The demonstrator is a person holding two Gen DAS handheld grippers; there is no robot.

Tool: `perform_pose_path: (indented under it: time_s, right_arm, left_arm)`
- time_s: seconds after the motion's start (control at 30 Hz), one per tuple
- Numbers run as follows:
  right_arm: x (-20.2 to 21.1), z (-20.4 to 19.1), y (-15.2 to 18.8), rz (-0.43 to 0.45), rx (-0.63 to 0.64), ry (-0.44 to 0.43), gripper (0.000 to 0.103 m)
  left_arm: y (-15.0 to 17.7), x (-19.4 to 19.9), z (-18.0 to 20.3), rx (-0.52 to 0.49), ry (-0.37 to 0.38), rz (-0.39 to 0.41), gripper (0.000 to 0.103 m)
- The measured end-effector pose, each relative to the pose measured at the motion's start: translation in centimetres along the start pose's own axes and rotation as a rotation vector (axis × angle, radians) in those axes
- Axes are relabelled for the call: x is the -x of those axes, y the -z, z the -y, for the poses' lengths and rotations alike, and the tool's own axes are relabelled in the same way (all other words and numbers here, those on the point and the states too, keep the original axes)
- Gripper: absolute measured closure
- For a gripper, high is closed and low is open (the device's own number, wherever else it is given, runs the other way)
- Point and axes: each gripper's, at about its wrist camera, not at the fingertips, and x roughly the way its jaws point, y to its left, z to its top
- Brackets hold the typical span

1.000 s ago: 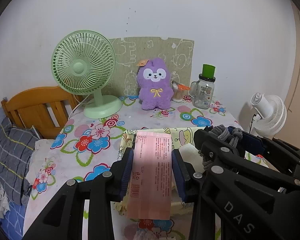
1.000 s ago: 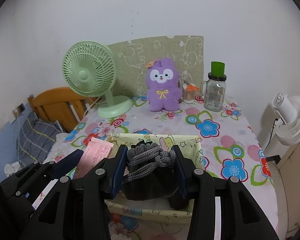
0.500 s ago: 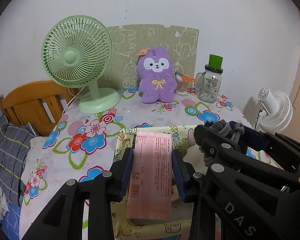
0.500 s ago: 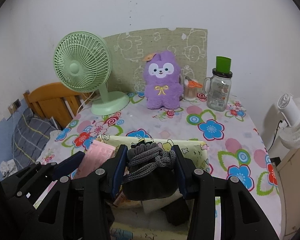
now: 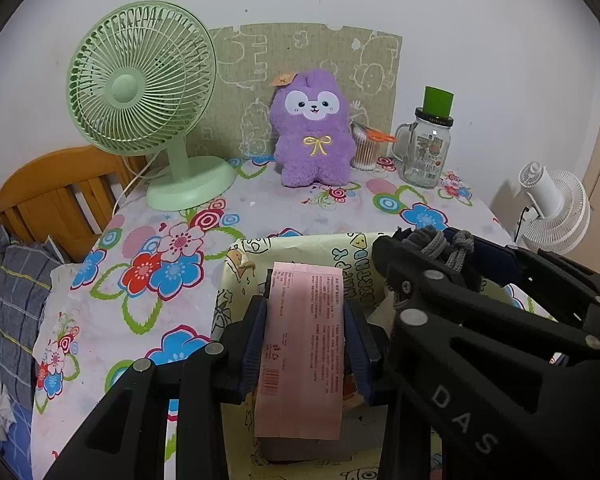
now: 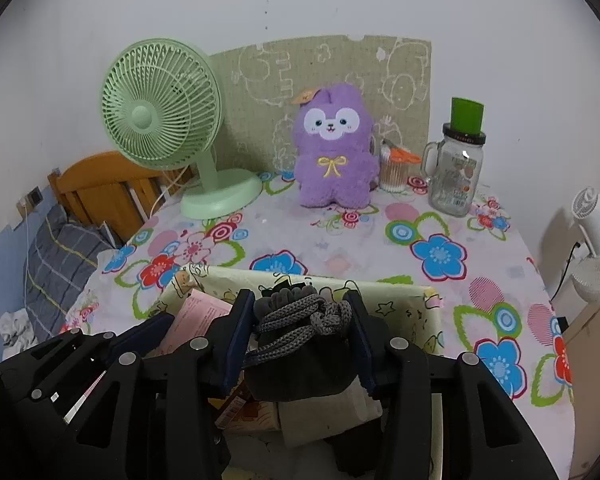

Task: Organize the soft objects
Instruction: 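Lower the pink packet and grey pouch into the fabric box with both grippers, then open both grippers to release the packet and pouch into the box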

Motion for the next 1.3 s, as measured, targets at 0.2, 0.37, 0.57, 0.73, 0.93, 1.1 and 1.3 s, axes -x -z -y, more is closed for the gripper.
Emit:
perform_pose_path:
  time_s: [0.2, 0.37, 0.57, 0.73, 0.93, 1.1, 1.3]
  right_arm:
    - [-0.1, 0.4, 0.1, 0.011, -0.01, 0.023, 0.028]
    - [-0.1, 0.8, 0.1, 0.008, -0.021, 0.034, 0.028]
    - [0.3, 1.4, 0.3, 0.008, -0.038, 0.047, 0.028]
    - [0.9, 1.5, 0.7, 0.011, -0.045, 0.061, 0.028]
    - [2.1, 1.2, 1.1, 0.017, -0.055, 0.073, 0.027]
    - [3.7, 0.5, 1.4, 0.036, -0.058, 0.08, 0.02]
    - [6.0, -0.5, 2.0, 0.059, -0.064, 0.095, 0.02]
  left_arm:
    - [0.1, -0.5, 0.2, -0.006, 0.004, -0.011, 0.063]
    - [0.1, -0.8, 0.4, -0.011, 0.014, -0.014, 0.063]
    - [0.1, -0.6, 0.9, -0.026, 0.024, 0.002, 0.034]
    - [0.1, 0.0, 0.9, -0.025, 0.025, 0.015, 0.028]
    - [0.2, 1.4, 1.0, -0.039, 0.043, 0.031, 0.023]
    - [0.4, 2.8, 0.9, -0.04, 0.054, 0.056, 0.019]
    - [1.2, 5.0, 0.8, -0.055, 0.069, 0.082, 0.014]
